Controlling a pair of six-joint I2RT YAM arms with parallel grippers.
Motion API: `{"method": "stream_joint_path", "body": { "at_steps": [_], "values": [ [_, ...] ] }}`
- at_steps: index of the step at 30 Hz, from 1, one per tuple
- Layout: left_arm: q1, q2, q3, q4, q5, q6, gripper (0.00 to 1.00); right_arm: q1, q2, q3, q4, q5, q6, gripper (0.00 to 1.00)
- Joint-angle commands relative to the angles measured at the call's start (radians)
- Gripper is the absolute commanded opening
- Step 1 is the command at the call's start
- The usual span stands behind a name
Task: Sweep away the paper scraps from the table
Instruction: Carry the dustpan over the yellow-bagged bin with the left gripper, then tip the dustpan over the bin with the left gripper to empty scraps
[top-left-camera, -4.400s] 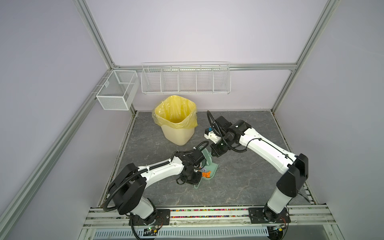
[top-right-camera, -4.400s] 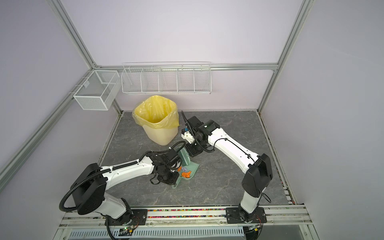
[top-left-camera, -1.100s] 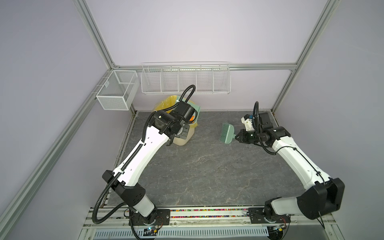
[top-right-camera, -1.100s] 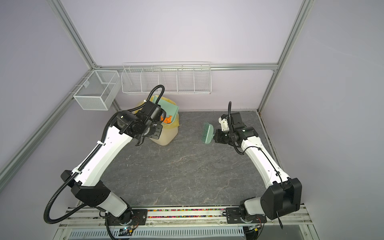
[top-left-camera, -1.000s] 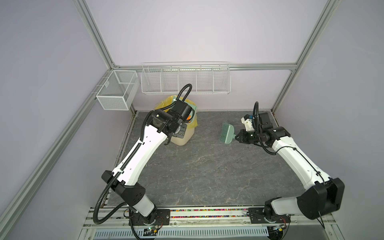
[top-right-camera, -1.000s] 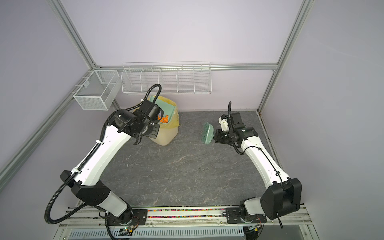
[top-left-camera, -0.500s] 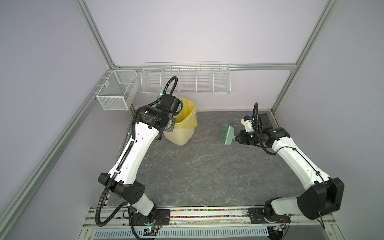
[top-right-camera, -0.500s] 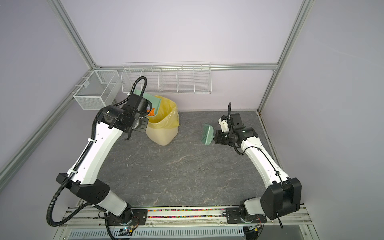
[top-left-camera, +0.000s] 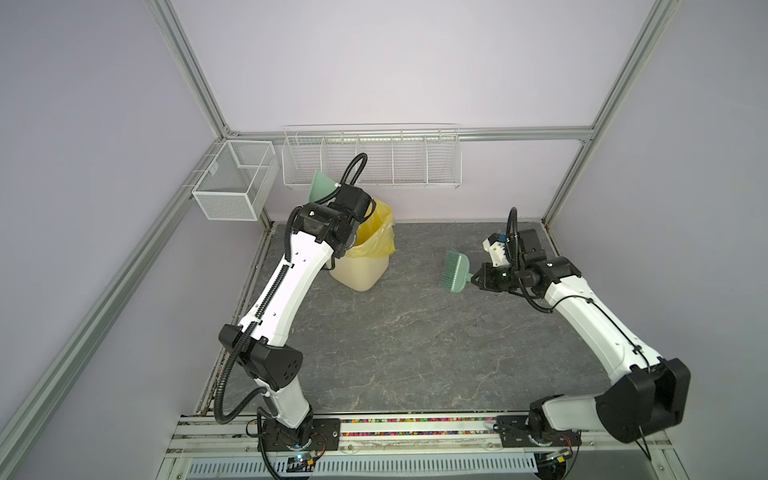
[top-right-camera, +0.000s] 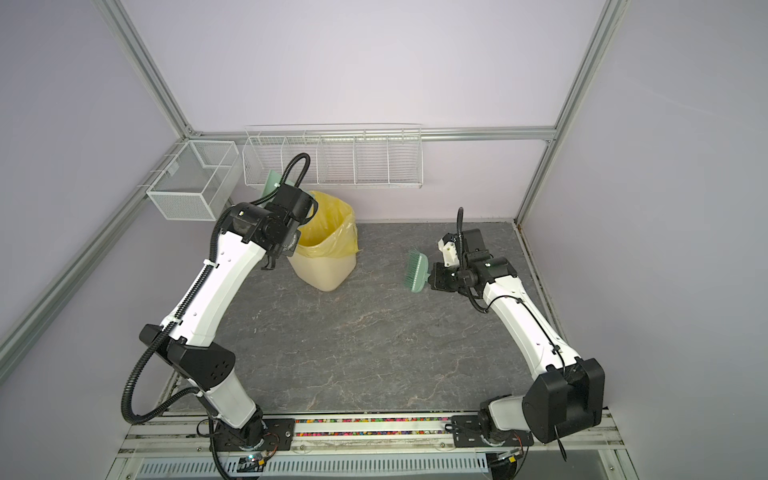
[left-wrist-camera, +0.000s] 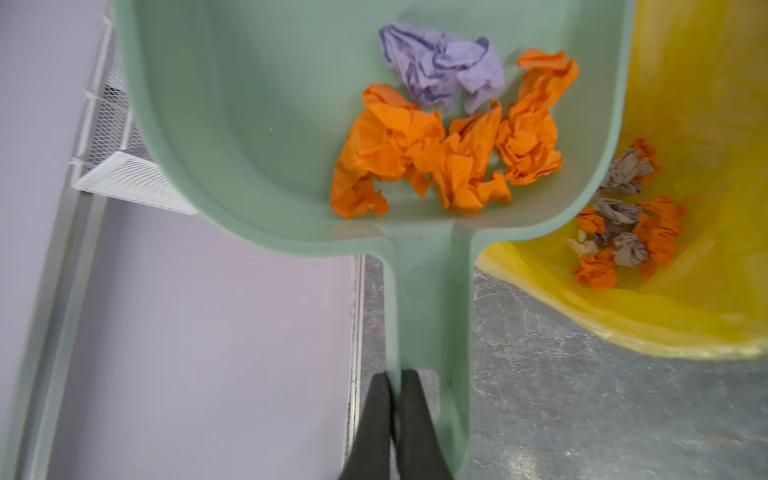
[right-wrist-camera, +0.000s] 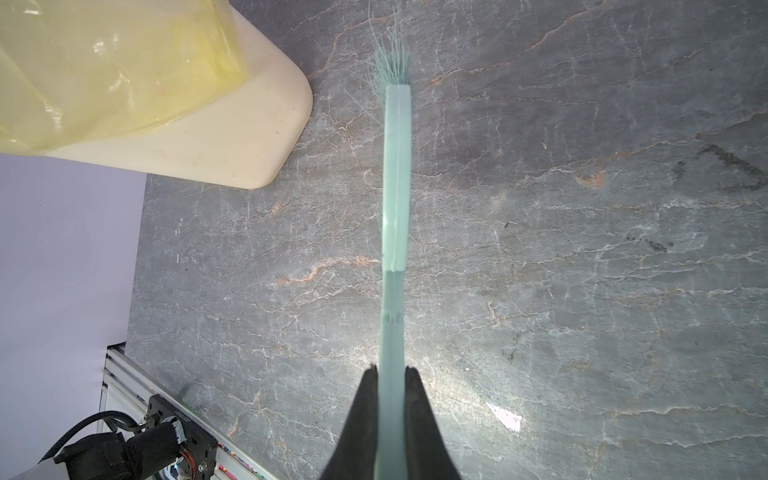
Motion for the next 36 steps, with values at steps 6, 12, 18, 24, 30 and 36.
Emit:
{"method": "stream_joint_path", "body": {
  "at_steps": [6,12,18,24,30,36],
  "values": [
    [-0.006,0.02,-0.023,0.054,-0.333,0.073,0.0,-0.007,-0.047,-0.016,0.004,-0.003,-0.007,0.07],
    [-0.042,0.031,-0.07,0.121,-0.403,0.148,0.0,-0.008,-0.072,-0.022,0.007,0.003,-0.012,0.07],
    [-0.106,0.044,-0.129,0.247,-0.532,0.326,0.0,-0.015,-0.112,-0.064,0.027,0.003,-0.016,0.07],
    [-0.135,-0.001,-0.364,0.543,-0.684,0.657,0.0,-0.022,-0.148,-0.089,0.043,-0.01,-0.012,0.07],
    [-0.14,-0.052,-0.435,0.603,-0.718,0.745,0.0,-0.032,-0.168,-0.107,0.061,-0.024,-0.012,0.07],
    [-0.143,-0.048,-0.436,0.608,-0.733,0.758,0.0,-0.038,-0.181,-0.128,0.075,-0.039,-0.009,0.07]
  ]
}}
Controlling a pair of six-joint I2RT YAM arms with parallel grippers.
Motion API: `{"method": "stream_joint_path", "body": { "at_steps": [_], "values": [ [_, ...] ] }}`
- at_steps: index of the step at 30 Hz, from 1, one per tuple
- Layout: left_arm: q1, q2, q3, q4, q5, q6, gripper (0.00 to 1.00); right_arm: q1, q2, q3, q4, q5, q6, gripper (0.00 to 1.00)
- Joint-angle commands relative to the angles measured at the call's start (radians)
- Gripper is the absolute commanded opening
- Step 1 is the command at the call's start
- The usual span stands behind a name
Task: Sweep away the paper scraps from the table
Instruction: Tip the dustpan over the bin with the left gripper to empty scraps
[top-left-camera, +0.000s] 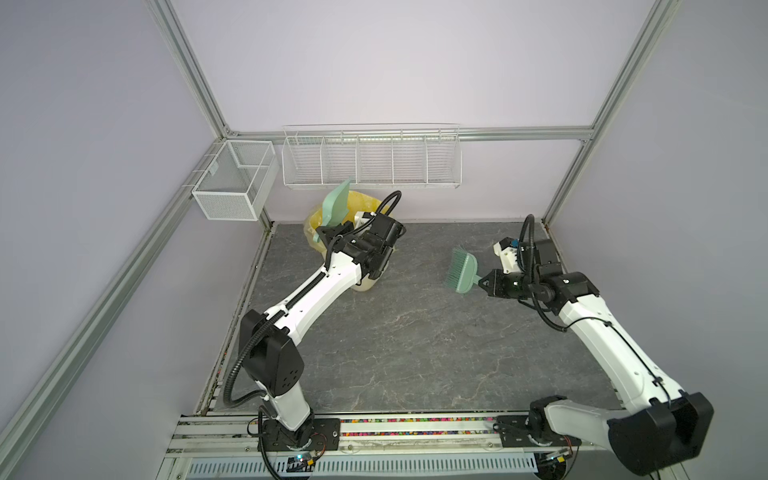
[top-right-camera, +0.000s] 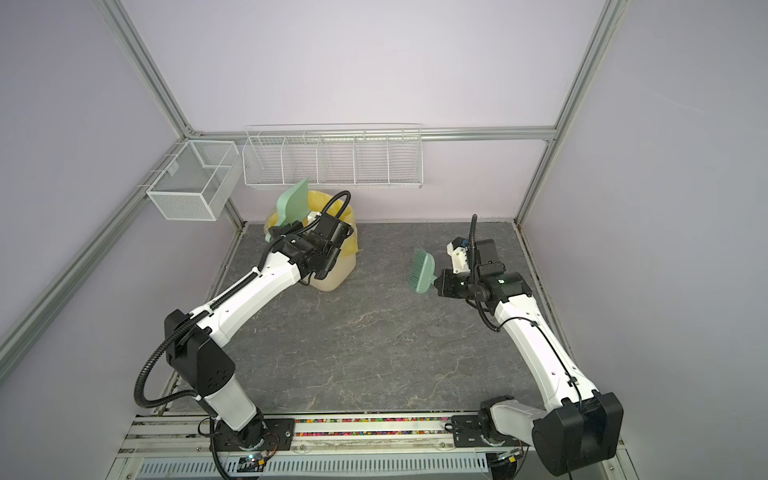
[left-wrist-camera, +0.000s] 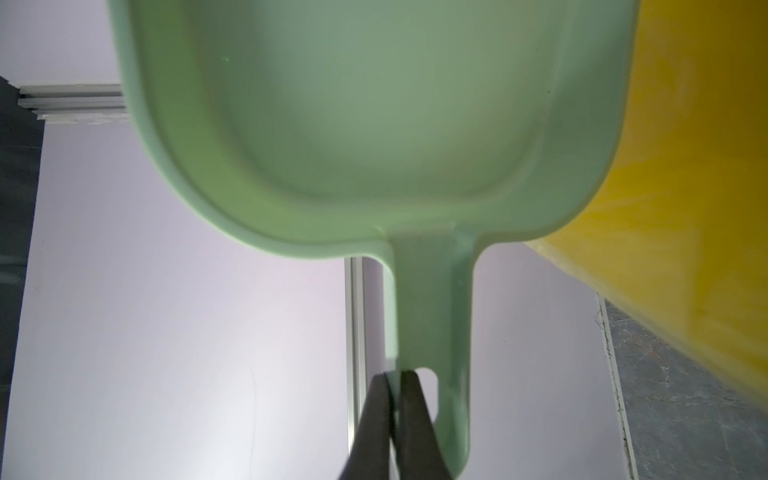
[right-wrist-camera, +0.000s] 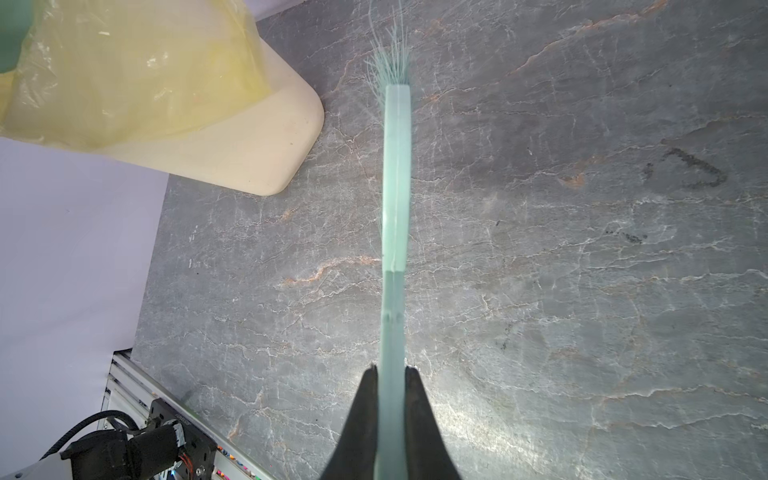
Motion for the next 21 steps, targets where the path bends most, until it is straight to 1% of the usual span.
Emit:
{"method": "stream_joint_path", "body": {
  "at_steps": [1,10,13,15,16,18,21],
  "values": [
    [-0.006,-0.017,0.005,0.035,-0.036,0.032,0.0,-0.008,-0.031,-0.025,0.032,-0.024,-0.009,0.07],
    [-0.01,-0.029,0.025,0.035,-0.017,-0.007,0.0,-0.014,-0.033,-0.027,0.03,-0.031,-0.006,0.07],
    [-0.012,-0.028,0.025,0.034,-0.028,-0.024,0.0,-0.017,-0.031,-0.025,0.026,-0.033,-0.006,0.07],
    [-0.018,-0.034,0.026,0.032,-0.009,-0.041,0.0,-0.016,-0.031,-0.021,0.023,-0.034,-0.006,0.07],
    [-0.019,-0.038,0.031,0.028,0.002,-0.057,0.0,-0.017,-0.031,-0.021,0.022,-0.032,-0.006,0.07],
    [-0.024,-0.038,0.058,-0.027,0.031,-0.128,0.0,-0.018,-0.031,-0.019,0.02,-0.031,-0.005,0.07],
    [-0.03,-0.037,0.119,-0.169,0.137,-0.279,0.0,-0.018,-0.031,-0.018,0.018,-0.029,-0.004,0.07]
  ]
}}
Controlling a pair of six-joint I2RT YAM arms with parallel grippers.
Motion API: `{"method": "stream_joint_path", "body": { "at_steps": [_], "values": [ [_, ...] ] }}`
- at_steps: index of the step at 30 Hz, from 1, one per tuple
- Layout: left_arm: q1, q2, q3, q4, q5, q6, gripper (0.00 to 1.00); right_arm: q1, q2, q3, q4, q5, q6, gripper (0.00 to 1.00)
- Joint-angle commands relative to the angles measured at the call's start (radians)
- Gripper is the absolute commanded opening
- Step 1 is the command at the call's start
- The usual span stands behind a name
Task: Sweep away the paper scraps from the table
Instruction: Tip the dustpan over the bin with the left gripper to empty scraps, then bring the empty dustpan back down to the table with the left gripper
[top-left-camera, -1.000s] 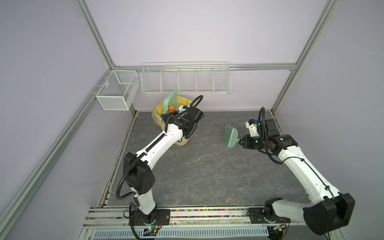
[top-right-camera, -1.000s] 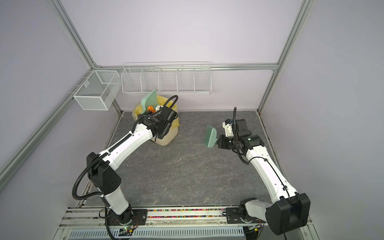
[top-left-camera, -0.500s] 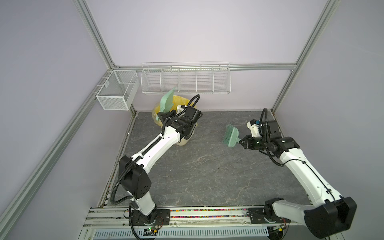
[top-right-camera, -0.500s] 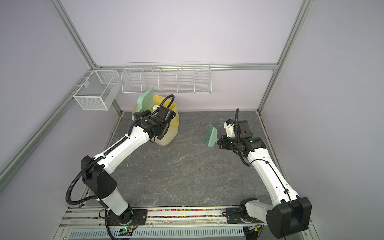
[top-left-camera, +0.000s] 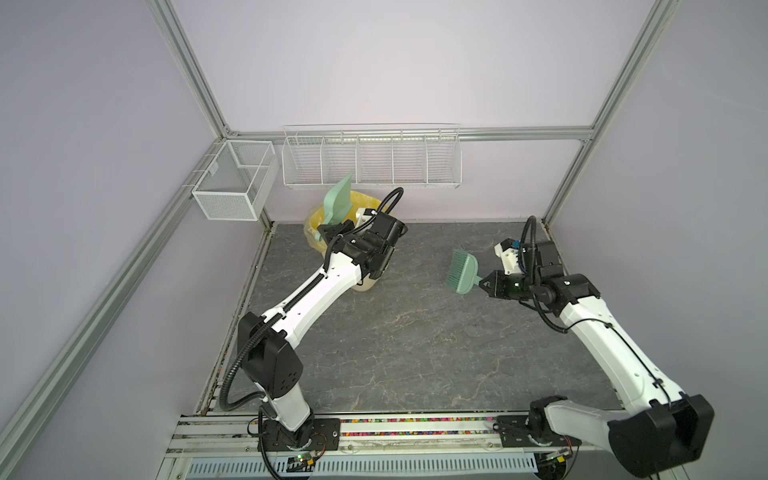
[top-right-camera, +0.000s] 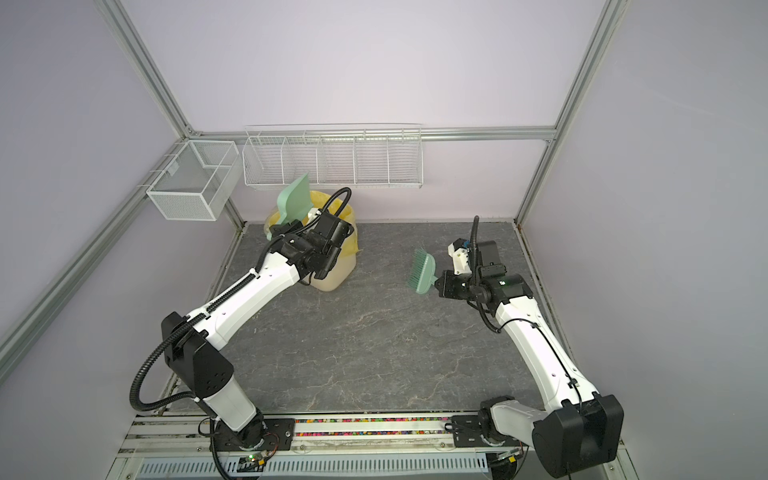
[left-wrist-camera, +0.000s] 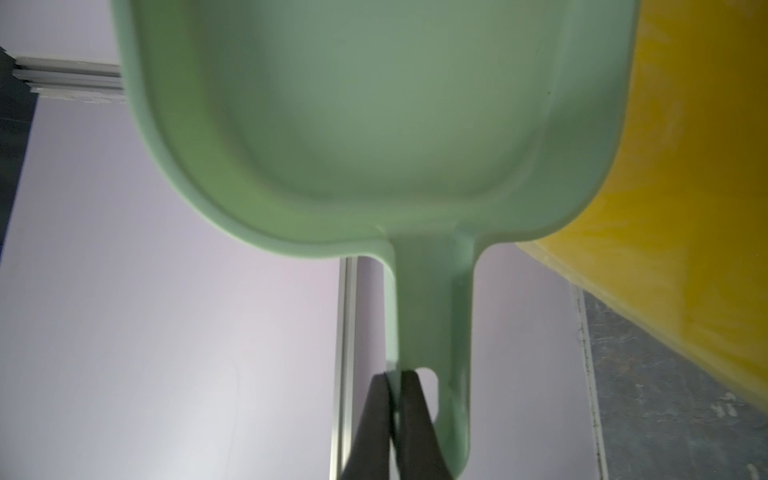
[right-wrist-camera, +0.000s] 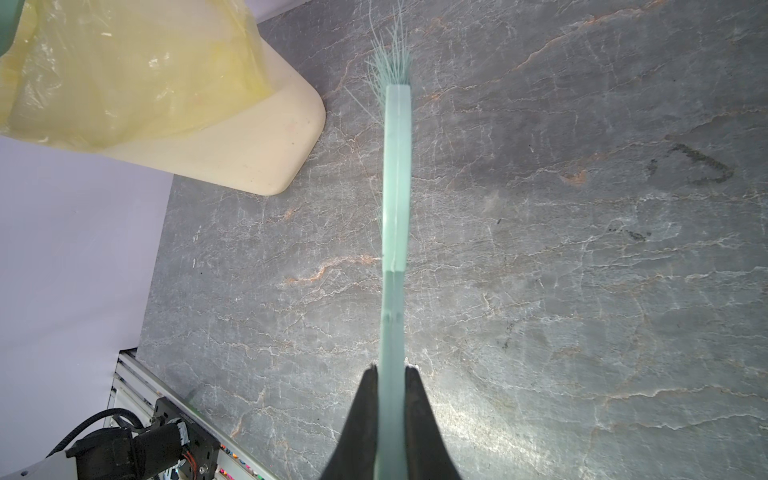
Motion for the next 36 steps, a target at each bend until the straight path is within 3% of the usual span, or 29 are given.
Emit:
{"method": "stream_joint_path", "body": {
  "at_steps": [1,9,13,19,25,32,36],
  "values": [
    [-0.011,-0.032,0.099,-0.159,0.121,-0.206,0.0,-0.006,-0.021,-0.003,0.009,-0.017,-0.004,0.07],
    [-0.012,0.002,0.233,-0.36,0.303,-0.396,0.0,-0.008,-0.012,0.016,-0.003,-0.017,-0.003,0.07],
    [-0.012,0.048,0.369,-0.497,0.432,-0.519,0.0,-0.008,-0.011,0.02,-0.005,-0.014,0.0,0.07],
    [-0.015,0.07,0.51,-0.583,0.596,-0.597,0.0,-0.009,-0.01,0.016,-0.004,-0.008,0.006,0.07],
    [-0.027,0.059,0.541,-0.588,0.794,-0.636,0.0,-0.017,-0.01,0.016,-0.002,-0.003,0.022,0.07],
    [-0.082,0.07,0.544,-0.598,0.891,-0.672,0.0,-0.07,-0.013,0.014,-0.004,-0.036,0.042,0.07],
    [-0.085,0.072,0.538,-0.574,1.047,-0.69,0.0,-0.104,-0.013,0.019,-0.021,-0.046,0.052,0.07]
  ]
}}
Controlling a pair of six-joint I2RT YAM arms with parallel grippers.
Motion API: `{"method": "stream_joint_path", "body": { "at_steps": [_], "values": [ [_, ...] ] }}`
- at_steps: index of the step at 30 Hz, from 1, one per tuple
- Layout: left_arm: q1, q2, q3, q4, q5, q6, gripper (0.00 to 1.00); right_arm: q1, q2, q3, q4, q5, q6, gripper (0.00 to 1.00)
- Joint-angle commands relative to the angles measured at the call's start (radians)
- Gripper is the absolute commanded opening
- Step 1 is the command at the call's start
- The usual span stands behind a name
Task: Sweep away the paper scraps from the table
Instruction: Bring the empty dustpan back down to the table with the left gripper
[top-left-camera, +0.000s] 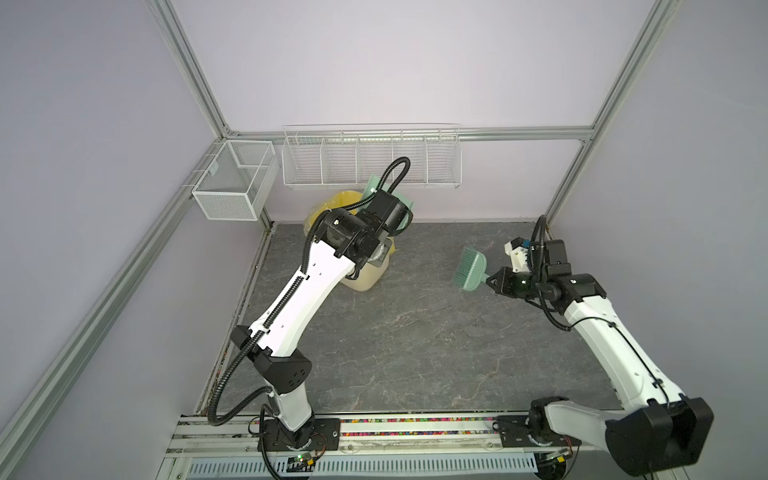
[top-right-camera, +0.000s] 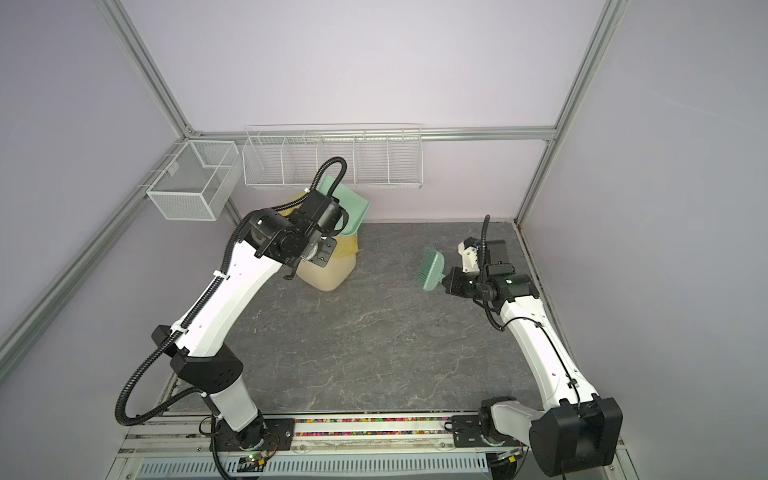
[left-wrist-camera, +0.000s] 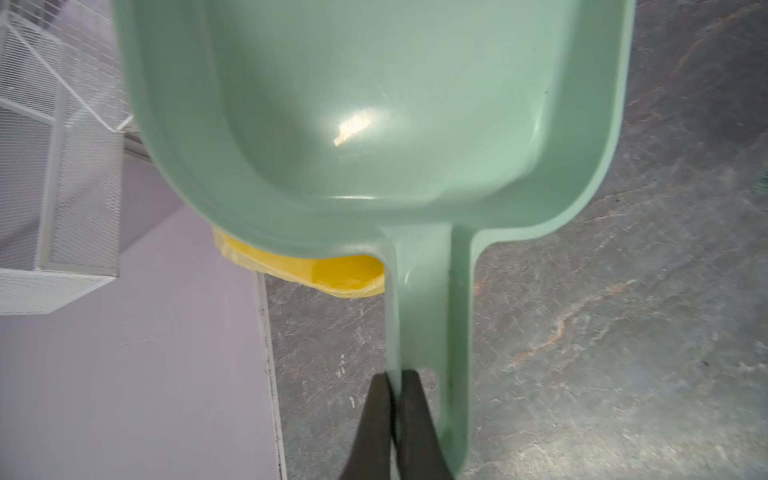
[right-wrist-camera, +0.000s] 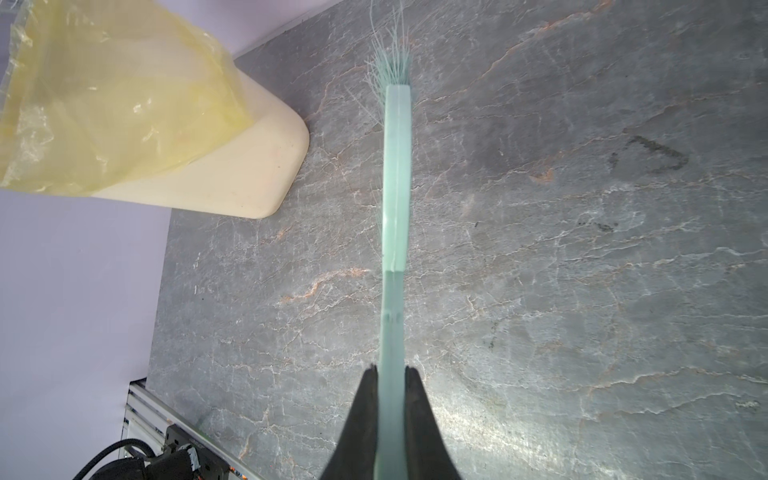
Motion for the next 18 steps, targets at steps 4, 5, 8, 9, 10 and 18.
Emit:
{"method": "stream_joint_path", "body": {
  "at_steps": [4,5,8,9,10,18],
  "values": [
    [0.0,0.009,-0.002,0.029,0.281,-0.07,0.0,-0.072,-0.035,0.011,-0.016,-0.064,0.037,0.07],
    [-0.001,0.01,-0.015,0.05,0.326,-0.078,0.0,-0.085,-0.045,0.007,-0.013,-0.071,0.043,0.07],
    [-0.012,0.028,-0.053,0.113,0.422,-0.098,0.0,-0.117,-0.069,0.002,-0.014,-0.07,0.053,0.07],
    [-0.02,0.038,-0.059,0.126,0.451,-0.099,0.0,-0.13,-0.076,0.003,-0.018,-0.07,0.056,0.07],
    [-0.027,0.05,-0.06,0.132,0.461,-0.101,0.0,-0.143,-0.083,0.003,-0.021,-0.07,0.059,0.07],
    [-0.045,0.148,-0.08,0.194,0.512,-0.101,0.0,-0.219,-0.161,-0.005,-0.016,-0.009,0.087,0.07]
  ]
}}
